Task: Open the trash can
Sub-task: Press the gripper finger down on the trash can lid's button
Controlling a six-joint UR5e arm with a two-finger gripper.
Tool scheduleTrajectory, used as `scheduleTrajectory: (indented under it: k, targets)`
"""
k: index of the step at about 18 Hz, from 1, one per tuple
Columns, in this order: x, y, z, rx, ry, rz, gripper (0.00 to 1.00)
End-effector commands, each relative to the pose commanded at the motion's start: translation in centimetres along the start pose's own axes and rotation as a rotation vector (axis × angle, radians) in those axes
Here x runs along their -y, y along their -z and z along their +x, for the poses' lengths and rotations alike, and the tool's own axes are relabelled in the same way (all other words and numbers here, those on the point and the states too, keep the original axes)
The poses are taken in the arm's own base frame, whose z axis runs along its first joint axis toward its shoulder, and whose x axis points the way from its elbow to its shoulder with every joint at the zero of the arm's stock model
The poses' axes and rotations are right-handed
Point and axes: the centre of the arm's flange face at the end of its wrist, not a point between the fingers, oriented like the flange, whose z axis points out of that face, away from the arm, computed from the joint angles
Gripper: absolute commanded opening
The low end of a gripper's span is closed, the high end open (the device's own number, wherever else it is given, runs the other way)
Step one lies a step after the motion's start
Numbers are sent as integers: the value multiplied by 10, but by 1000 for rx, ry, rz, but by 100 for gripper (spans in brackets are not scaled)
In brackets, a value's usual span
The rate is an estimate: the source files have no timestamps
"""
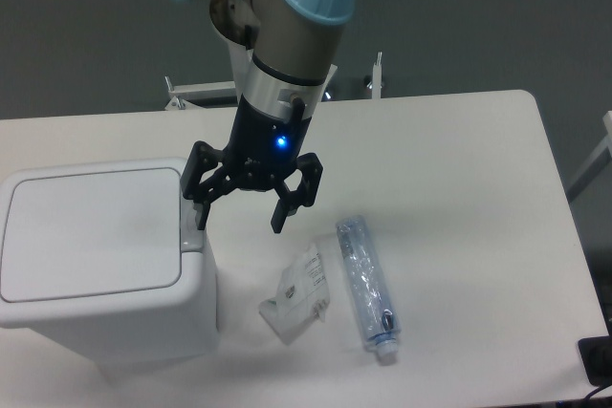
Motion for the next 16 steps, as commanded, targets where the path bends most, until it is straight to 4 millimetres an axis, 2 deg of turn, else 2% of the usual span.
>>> scheduleTrajectory:
  k: [16]
  targets:
    - [-4, -11, -2, -3, -3, -18, 100]
